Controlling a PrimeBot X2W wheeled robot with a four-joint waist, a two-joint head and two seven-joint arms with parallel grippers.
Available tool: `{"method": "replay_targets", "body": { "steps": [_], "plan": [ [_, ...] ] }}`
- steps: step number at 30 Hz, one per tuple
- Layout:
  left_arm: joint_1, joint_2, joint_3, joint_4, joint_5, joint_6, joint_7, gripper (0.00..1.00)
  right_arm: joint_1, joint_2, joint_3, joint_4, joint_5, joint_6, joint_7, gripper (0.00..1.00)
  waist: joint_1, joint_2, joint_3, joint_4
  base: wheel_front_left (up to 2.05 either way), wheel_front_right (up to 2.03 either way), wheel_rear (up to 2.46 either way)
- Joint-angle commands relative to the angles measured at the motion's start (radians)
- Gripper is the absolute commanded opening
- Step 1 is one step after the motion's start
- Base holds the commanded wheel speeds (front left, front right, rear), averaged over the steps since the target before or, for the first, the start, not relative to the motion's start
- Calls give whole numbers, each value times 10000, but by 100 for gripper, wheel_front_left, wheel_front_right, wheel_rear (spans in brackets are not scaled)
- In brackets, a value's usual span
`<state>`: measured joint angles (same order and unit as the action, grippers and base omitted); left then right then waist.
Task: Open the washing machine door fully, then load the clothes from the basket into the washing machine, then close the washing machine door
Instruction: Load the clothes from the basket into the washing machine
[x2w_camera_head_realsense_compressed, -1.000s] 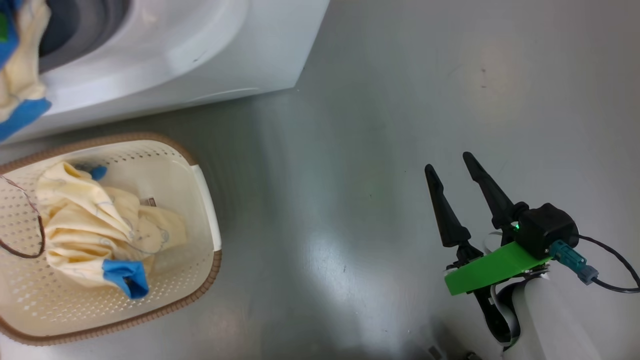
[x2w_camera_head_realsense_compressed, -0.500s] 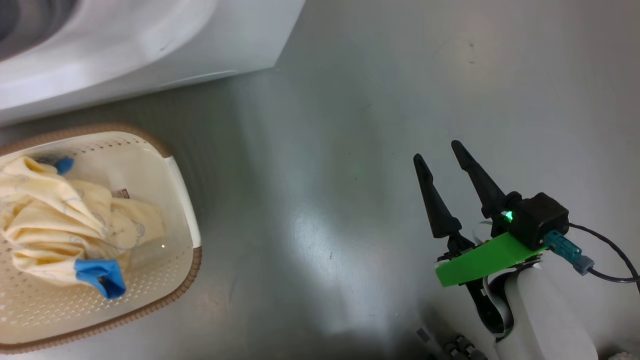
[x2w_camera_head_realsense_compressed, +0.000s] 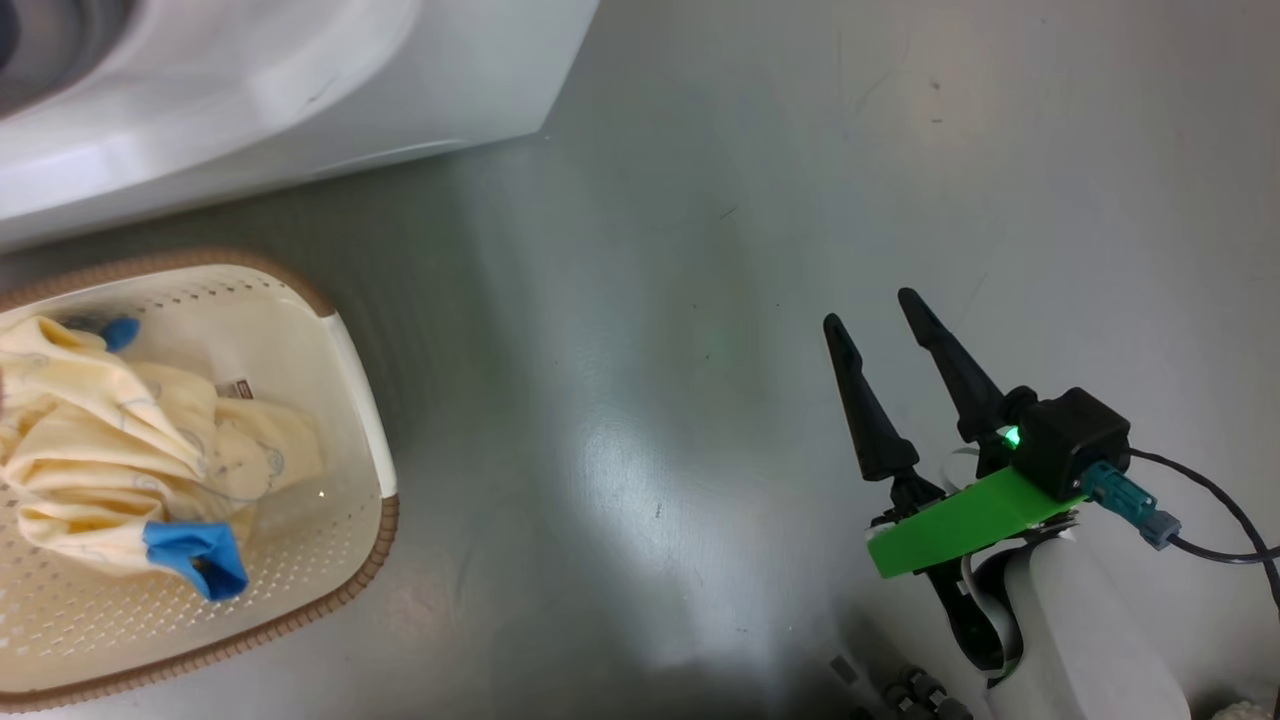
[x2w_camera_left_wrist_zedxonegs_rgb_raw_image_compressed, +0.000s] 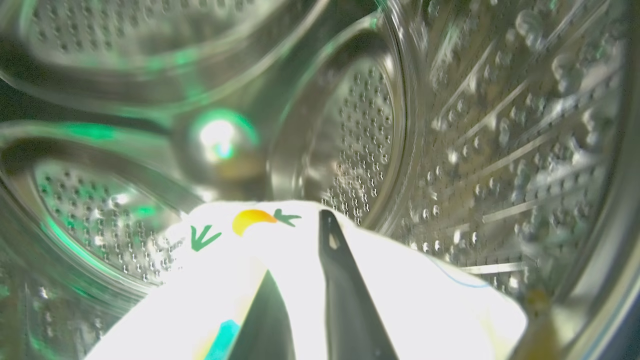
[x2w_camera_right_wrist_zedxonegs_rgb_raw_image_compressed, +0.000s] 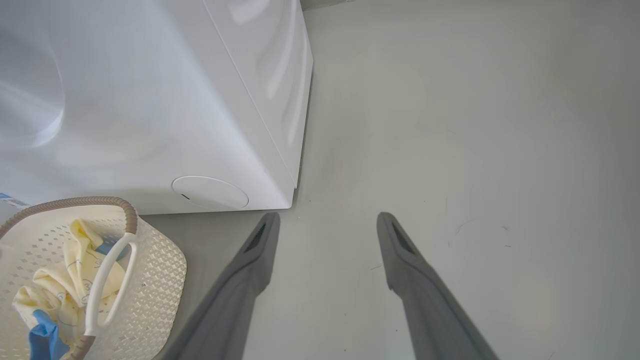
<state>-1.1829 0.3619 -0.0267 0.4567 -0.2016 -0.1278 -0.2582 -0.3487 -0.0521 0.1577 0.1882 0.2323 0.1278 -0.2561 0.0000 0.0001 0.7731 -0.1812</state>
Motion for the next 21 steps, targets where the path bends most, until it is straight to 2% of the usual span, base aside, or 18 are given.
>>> {"method": "replay_targets", "body": {
  "steps": [1, 2, 3, 4, 14, 21],
  "plan": [
    [88, 443, 111, 307, -233, -29, -36, 21, 182, 19, 261, -100, 67, 29, -57, 100, 0, -1, -73, 28, 0, 0, 0],
    [88, 443, 111, 307, -233, -29, -36, 21, 182, 19, 261, -100, 67, 29, -57, 100, 0, -1, -73, 28, 0, 0, 0],
    [-40, 463, 74, 561, -281, -29, -36, 78, 185, 19, 264, -69, 68, 29, -57, 100, 0, -1, -93, 41, 0, 0, 0],
    [-129, 472, 21, 846, -341, -29, -36, 100, 191, 19, 273, -51, 71, 29, -57, 100, 0, -1, -111, 50, 0, 0, 0],
    [-782, 414, -435, 2625, -735, -29, -36, 100, 137, 19, 234, 139, 87, 29, -57, 100, 0, -1, -410, 220, 0, 0, 0],
    [-770, 227, -806, 3144, -889, -29, -36, 100, 122, 19, 161, 273, 54, 29, -57, 100, 0, -1, -690, 402, 0, 0, 0]
  ]
}}
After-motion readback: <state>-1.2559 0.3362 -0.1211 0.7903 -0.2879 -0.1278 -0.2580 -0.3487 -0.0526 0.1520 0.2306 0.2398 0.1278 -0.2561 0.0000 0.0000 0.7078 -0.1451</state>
